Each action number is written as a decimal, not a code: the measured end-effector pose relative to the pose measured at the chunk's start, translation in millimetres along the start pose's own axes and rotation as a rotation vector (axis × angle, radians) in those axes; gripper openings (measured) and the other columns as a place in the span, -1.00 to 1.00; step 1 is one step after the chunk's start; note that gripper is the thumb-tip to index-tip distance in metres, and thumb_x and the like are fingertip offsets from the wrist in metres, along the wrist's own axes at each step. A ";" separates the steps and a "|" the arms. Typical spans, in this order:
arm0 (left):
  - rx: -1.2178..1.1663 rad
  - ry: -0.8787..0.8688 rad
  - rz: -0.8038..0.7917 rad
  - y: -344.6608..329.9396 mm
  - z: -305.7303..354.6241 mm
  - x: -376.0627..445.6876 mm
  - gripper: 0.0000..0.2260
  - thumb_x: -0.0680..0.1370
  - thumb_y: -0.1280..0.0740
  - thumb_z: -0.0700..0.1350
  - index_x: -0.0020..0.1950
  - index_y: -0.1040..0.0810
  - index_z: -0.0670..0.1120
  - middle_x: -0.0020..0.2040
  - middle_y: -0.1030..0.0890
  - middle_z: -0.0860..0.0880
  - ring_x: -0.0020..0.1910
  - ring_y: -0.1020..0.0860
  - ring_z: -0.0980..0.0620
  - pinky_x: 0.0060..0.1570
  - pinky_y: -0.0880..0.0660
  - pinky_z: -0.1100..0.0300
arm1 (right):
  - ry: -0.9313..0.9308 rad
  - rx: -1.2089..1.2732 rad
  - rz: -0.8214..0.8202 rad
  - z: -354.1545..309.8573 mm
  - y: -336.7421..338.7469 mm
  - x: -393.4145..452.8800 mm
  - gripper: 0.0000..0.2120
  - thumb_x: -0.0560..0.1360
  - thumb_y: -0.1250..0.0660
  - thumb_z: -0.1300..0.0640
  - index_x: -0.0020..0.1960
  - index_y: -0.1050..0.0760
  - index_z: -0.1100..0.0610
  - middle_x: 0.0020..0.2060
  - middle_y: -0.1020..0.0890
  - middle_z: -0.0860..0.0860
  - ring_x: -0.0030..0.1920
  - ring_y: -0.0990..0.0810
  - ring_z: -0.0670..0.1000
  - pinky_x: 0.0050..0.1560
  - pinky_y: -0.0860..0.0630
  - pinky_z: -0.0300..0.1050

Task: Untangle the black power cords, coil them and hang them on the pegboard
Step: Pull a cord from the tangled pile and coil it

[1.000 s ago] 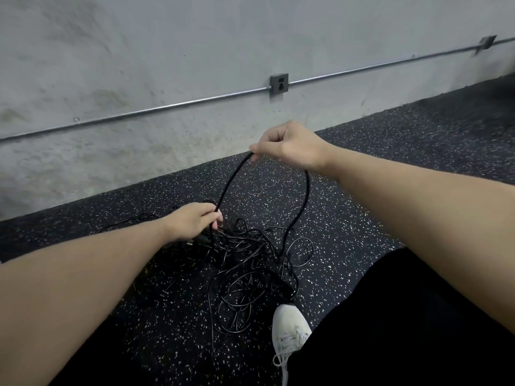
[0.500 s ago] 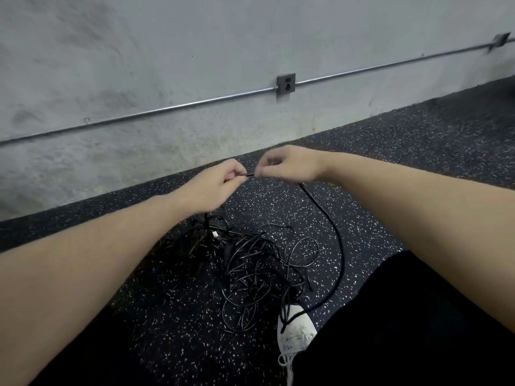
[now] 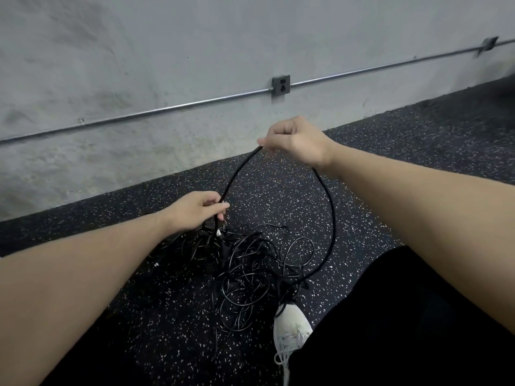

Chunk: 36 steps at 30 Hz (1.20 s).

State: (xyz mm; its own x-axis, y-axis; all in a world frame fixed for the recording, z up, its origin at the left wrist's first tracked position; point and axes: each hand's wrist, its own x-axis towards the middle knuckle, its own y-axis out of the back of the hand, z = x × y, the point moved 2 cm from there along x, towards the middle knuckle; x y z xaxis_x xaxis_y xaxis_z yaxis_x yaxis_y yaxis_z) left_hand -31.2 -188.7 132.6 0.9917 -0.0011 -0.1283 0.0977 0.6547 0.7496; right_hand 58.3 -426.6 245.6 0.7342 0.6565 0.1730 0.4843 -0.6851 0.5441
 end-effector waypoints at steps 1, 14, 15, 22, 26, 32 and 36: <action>-0.024 0.006 0.038 2.2 1.4 0.4 -0.72 0.66 -0.30 0.07 -0.11 -0.62 -0.08 -0.31 -0.67 0.06 -0.52 -0.29 0.17 -0.50 -0.26 0.33 | -0.018 -0.029 0.036 5.4 2.0 1.8 -0.72 0.62 -0.35 0.03 -0.22 -0.51 0.14 -0.50 -0.37 -0.06 -0.54 -0.25 -0.13 -0.50 -0.20 -0.25; 0.048 -0.240 0.254 30.6 76.2 11.6 -0.82 0.69 -0.25 0.06 0.04 -0.62 0.05 -0.37 -0.44 0.11 -0.49 -0.31 0.19 -0.49 -0.22 0.31 | -0.087 -0.190 -0.294 10.7 -21.9 5.9 -0.79 0.68 -0.24 0.03 0.14 -0.60 0.09 -0.40 -0.48 -0.11 -0.44 -0.44 -0.11 -0.36 -0.45 -0.21; 0.041 -0.256 0.218 29.0 73.0 10.7 -0.82 0.69 -0.25 0.04 0.06 -0.63 0.05 -0.37 -0.45 0.12 -0.48 -0.32 0.20 -0.46 -0.24 0.29 | -0.064 -0.202 -0.296 7.0 -22.7 6.6 -0.78 0.68 -0.23 0.01 0.12 -0.62 0.08 -0.44 -0.43 -0.13 -0.47 -0.36 -0.12 -0.42 -0.35 -0.24; 0.111 -0.001 -0.160 7.5 20.2 -2.8 -0.73 0.67 -0.28 0.11 -0.04 -0.65 -0.02 -0.26 -0.69 0.13 -0.48 -0.40 0.20 -0.42 -0.39 0.34 | -0.031 -0.099 -0.325 -2.2 -8.5 -1.4 -0.80 0.65 -0.30 0.03 0.14 -0.66 0.06 -0.48 -0.34 -0.11 -0.49 -0.22 -0.10 -0.47 -0.17 -0.29; 0.024 0.102 -0.208 6.8 1.5 -5.4 -0.66 0.67 -0.28 0.13 -0.07 -0.69 -0.07 -0.09 -0.74 0.08 -0.07 -0.65 0.03 0.04 -0.56 0.12 | -0.050 0.073 -0.213 5.8 0.6 -2.5 -0.79 0.65 -0.30 0.08 0.07 -0.69 0.12 -0.52 -0.32 -0.11 -0.49 -0.20 -0.08 -0.45 -0.12 -0.21; 0.017 0.078 -0.069 16.3 14.3 -4.2 -0.58 0.66 -0.21 0.24 -0.10 -0.73 0.03 -0.26 -0.70 -0.05 -0.30 -0.61 0.11 -0.15 -0.50 0.21 | -0.164 -0.028 0.010 28.8 4.3 3.7 -0.78 0.65 -0.26 0.05 0.08 -0.65 0.11 -0.38 -0.49 -0.08 -0.41 -0.32 -0.07 -0.46 -0.26 -0.25; 0.024 0.011 -0.041 15.9 30.7 -5.6 -0.55 0.69 -0.19 0.18 -0.16 -0.70 -0.05 -0.39 -0.64 -0.06 -0.43 -0.59 0.17 -0.28 -0.43 0.32 | -0.178 -0.344 -0.058 40.0 -1.9 4.0 -0.71 0.64 -0.28 0.08 0.36 -0.46 0.02 0.16 -0.61 0.06 -0.26 -0.53 -0.04 -0.23 -0.50 -0.16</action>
State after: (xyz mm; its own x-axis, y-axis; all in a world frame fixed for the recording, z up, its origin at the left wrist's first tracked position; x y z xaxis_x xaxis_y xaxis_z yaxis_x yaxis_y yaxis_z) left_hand -32.7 -201.6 165.2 0.9860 -0.0195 -0.1658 0.1401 0.6363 0.7586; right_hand 79.4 -435.4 212.4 0.7960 0.6052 0.0054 0.3618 -0.4829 0.7974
